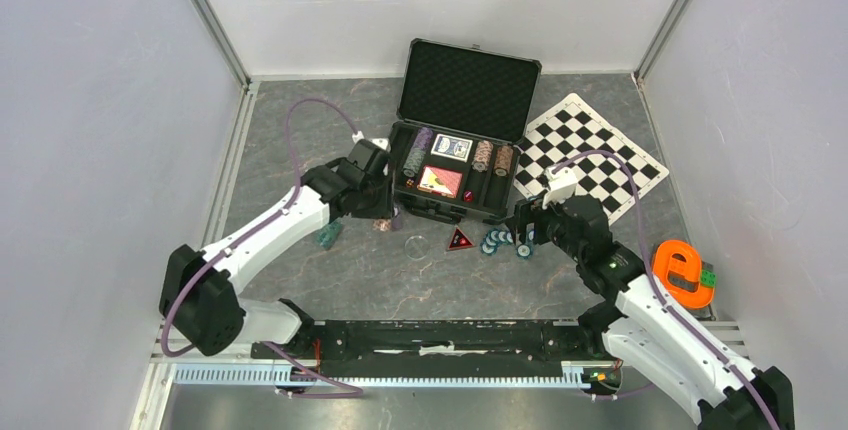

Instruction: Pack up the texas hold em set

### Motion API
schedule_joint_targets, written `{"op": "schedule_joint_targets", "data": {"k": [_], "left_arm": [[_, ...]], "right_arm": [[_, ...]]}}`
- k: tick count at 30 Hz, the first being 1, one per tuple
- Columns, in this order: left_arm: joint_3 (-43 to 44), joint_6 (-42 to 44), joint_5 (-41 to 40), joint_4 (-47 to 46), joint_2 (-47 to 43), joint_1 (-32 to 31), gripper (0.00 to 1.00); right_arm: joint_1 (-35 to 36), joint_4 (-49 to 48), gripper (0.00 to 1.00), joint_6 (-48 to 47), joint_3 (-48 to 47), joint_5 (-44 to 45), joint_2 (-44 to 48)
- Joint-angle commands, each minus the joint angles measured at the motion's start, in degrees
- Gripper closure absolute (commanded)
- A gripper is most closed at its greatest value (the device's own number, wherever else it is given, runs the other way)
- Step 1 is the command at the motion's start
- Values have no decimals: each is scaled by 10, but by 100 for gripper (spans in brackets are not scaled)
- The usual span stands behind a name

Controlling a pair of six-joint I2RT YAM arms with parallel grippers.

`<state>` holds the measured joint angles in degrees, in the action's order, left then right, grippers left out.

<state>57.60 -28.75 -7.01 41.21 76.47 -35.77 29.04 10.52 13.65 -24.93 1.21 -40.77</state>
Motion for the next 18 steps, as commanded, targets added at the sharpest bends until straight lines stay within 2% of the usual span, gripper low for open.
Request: {"op": "schedule_joint_targets", "data": {"k": [1, 10, 14, 18], "left_arm": [[81, 38, -44, -23, -20, 7, 96], [231, 121, -78, -47, 111, 25, 98], [290, 162, -118, -50, 182, 30, 98], [338, 200, -192, -59, 241, 33, 98]], "right_arm": [[0, -12, 12, -3, -24, 31, 16], [1, -19, 13, 8, -36, 37, 4], [1, -26, 13, 13, -39, 39, -6], [0, -37, 13, 22, -39, 35, -25]]}}
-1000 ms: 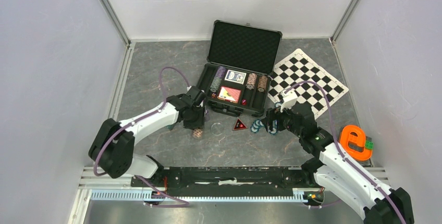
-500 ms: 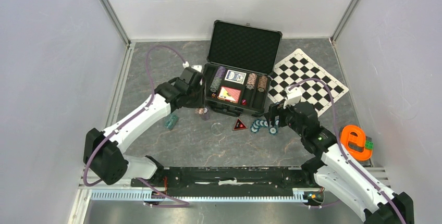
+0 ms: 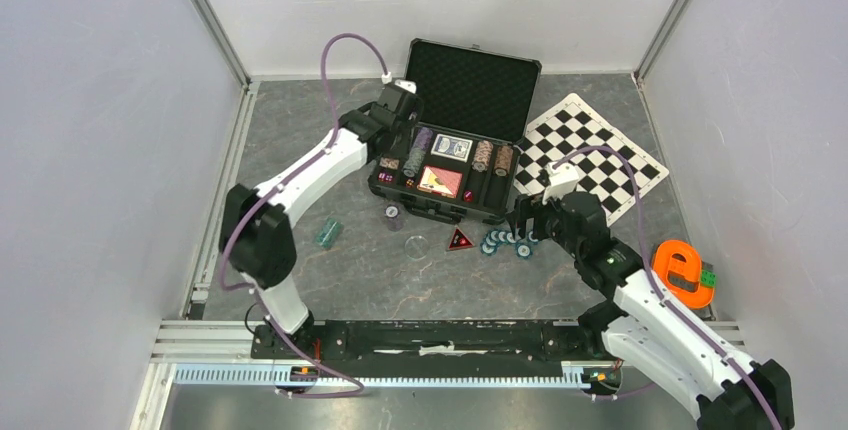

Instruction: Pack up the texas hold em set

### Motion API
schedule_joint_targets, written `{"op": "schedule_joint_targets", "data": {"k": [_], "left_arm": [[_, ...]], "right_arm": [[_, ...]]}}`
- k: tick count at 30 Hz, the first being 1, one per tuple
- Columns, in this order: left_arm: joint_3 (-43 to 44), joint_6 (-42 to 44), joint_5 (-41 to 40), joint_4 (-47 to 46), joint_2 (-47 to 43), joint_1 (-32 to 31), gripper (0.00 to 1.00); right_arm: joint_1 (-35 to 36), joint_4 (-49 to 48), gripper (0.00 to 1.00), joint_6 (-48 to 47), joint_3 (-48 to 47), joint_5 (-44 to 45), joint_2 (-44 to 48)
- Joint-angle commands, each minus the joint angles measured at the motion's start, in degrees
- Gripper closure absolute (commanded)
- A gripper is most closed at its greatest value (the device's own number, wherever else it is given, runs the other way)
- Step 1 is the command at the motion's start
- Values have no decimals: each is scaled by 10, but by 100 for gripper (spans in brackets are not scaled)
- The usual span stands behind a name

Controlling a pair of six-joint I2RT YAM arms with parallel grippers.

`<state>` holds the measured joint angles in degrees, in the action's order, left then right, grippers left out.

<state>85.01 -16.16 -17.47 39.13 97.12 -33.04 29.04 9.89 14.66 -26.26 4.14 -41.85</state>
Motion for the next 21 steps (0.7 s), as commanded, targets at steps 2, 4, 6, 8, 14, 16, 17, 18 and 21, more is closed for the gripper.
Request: {"op": "schedule_joint_targets", "data": {"k": [2, 4, 6, 8, 14, 16, 17, 18, 21], "left_arm": [[73, 98, -96, -57, 56, 9, 98], [76, 111, -94, -83, 73, 13, 98], [79, 118, -91, -100, 90, 18, 98], [89, 120, -73, -106, 110, 27, 98], [117, 116, 7, -120, 160, 44, 98], [120, 120, 18, -131, 169, 45, 98], [125, 122, 21, -132, 174, 47, 98], [132, 121, 20, -130, 181, 48, 97], [154, 117, 52, -119, 195, 56, 80]], "right_arm": [[0, -34, 13, 15, -26, 3, -25], [0, -39, 13, 16, -27, 4, -34], [0, -39, 13, 16, -34, 8, -44], [1, -40, 13, 14, -42, 14, -51], [0, -47, 12, 15, -50, 26, -72], [0, -50, 12, 18, -50, 26, -79], [0, -51, 12, 18, -50, 24, -83], [0, -51, 12, 18, -51, 24, -86], [0, -51, 12, 18, -55, 24, -92]]}}
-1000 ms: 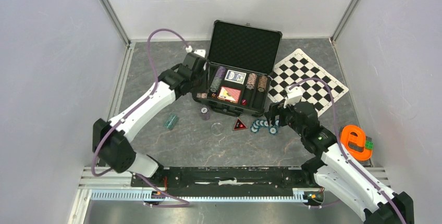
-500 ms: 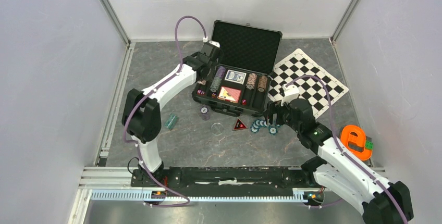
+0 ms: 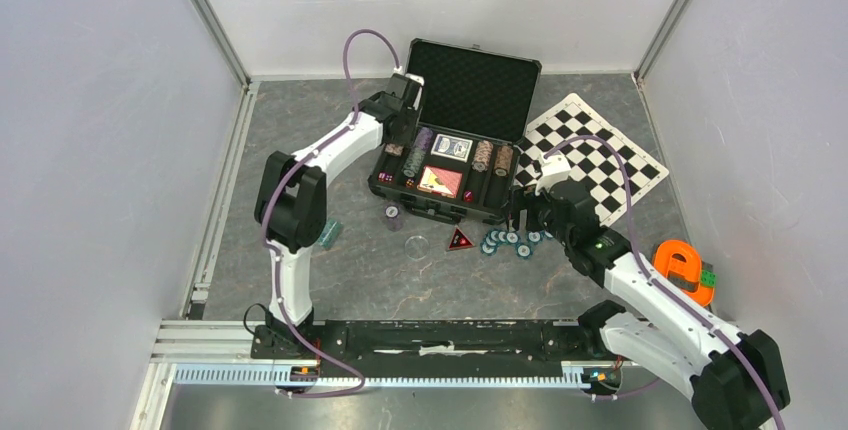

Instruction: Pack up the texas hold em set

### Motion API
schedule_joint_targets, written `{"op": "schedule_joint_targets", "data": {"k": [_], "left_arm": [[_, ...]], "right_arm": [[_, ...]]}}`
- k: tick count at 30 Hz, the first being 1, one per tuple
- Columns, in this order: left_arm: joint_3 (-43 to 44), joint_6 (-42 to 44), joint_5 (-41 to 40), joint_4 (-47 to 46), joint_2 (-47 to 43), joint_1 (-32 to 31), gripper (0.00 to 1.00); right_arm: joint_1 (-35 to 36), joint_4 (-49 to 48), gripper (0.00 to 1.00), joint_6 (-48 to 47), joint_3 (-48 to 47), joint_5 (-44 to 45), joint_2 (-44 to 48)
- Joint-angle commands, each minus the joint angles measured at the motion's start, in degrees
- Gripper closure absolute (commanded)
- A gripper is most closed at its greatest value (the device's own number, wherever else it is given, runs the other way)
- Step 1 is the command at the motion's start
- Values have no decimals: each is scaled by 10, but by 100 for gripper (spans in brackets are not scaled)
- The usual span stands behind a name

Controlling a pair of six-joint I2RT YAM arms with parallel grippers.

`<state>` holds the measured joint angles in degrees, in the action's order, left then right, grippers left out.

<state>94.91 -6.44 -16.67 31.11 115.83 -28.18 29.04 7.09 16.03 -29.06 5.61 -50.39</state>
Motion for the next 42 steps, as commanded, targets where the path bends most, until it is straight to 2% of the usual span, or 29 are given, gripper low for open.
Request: {"op": "schedule_joint_targets", "data": {"k": [1, 2, 3, 6, 9, 12, 14, 17, 21, 22, 32, 42], "left_arm": [[61, 17, 63, -34, 10, 12, 66], [65, 11, 85, -29, 10, 16, 54], [69, 6, 113, -21, 9, 20, 47], [63, -12, 140, -14, -9, 23, 32], [59, -18, 112, 6, -22, 24, 27], [56, -26, 78, 29, -35, 25, 27], [34, -36, 77, 27, -55, 25, 32], [-14, -53, 91, 7, -88, 25, 50], [-33, -71, 89, 13, -94, 30, 92], [-28, -75, 90, 21, -89, 34, 98], [-17, -76, 114, 46, -47, 53, 98], [30, -77, 150, 47, 7, 54, 98]], "right_arm": [[0, -23, 12, 5, -28, 10, -8], [0, -23, 12, 5, -28, 11, -8], [0, -23, 12, 5, -28, 11, -9], [1, -23, 12, 6, -29, 9, -9], [1, -23, 12, 9, -29, 4, -8], [0, -23, 12, 11, -25, 0, -4], [0, -23, 12, 12, -23, -1, 0], [1, -23, 12, 12, -23, -1, 2], [0, -23, 12, 12, -23, -4, 1], [0, -23, 12, 12, -23, -5, 0], [0, -33, 12, 12, -20, -12, -12], [1, -42, 12, 8, -30, -15, -34]]}}
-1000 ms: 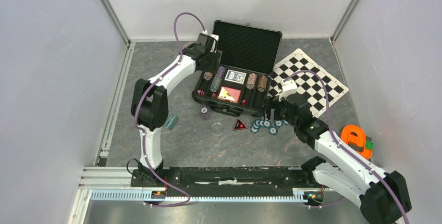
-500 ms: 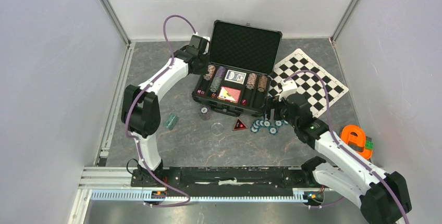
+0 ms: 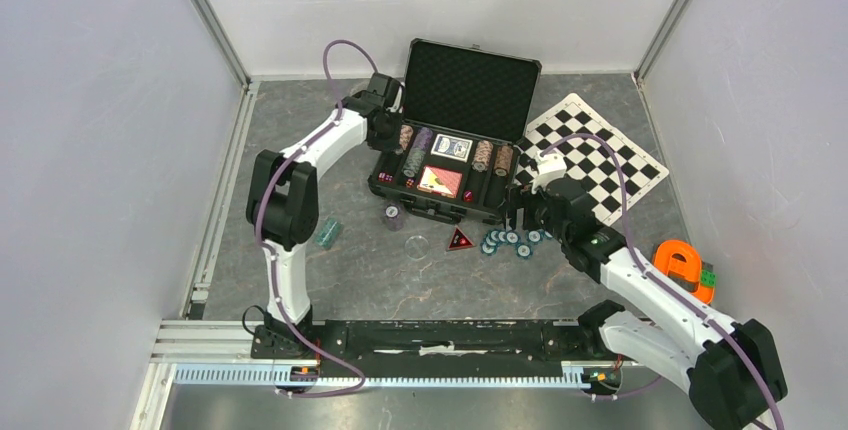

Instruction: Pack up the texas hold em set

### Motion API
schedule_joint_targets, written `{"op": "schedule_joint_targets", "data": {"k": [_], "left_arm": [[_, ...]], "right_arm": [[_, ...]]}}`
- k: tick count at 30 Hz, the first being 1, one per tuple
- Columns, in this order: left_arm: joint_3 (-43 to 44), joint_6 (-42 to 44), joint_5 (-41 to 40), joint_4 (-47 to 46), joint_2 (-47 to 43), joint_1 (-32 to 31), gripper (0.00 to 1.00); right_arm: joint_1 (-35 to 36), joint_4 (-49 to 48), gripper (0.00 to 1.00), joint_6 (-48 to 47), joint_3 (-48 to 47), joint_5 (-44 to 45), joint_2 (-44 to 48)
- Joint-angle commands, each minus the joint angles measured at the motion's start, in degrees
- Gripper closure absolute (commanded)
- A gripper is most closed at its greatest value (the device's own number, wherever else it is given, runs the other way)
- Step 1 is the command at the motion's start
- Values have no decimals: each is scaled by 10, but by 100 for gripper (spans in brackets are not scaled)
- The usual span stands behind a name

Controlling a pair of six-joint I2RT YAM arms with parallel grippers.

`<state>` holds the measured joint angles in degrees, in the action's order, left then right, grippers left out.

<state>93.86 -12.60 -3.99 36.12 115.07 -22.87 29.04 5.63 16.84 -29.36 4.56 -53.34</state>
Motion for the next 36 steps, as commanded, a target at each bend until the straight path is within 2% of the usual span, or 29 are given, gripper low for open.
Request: {"op": "schedule_joint_targets", "data": {"k": [1, 9, 13, 18, 21, 24, 26, 28, 30, 31, 36], "left_arm": [[46, -16, 24, -4, 20, 2, 98], [75, -20, 37, -32, 50, 16, 98], [99, -17, 37, -12, 66, 16, 98], [69, -15, 57, 0, 20, 17, 95], [29, -9, 43, 1, -34, 16, 78], [-13, -9, -3, 12, -101, 16, 44], [-54, -18, -47, 13, -151, 16, 27], [-103, -35, -82, 8, -199, 16, 18], [-153, -55, -81, 2, -235, 14, 3], [-178, -61, -80, -2, -249, 13, 0], [-270, -53, -125, 36, -312, 4, 0]], "right_arm": [[0, -28, 12, 0, -27, -4, -6], [0, -32, 12, 0, -28, -4, -8], [0, -31, 12, 1, -29, -4, -5], [1, -30, 12, 4, -27, -6, 4], [0, -30, 12, 5, -23, -12, 11], [0, -31, 12, 4, -19, -19, 19], [0, -30, 12, 4, -15, -23, 26], [0, -31, 12, 4, -9, -27, 33], [0, -33, 12, 4, -2, -40, 40], [0, -35, 11, 4, 1, -43, 42], [0, -40, 11, 5, 17, -77, 59]]}}
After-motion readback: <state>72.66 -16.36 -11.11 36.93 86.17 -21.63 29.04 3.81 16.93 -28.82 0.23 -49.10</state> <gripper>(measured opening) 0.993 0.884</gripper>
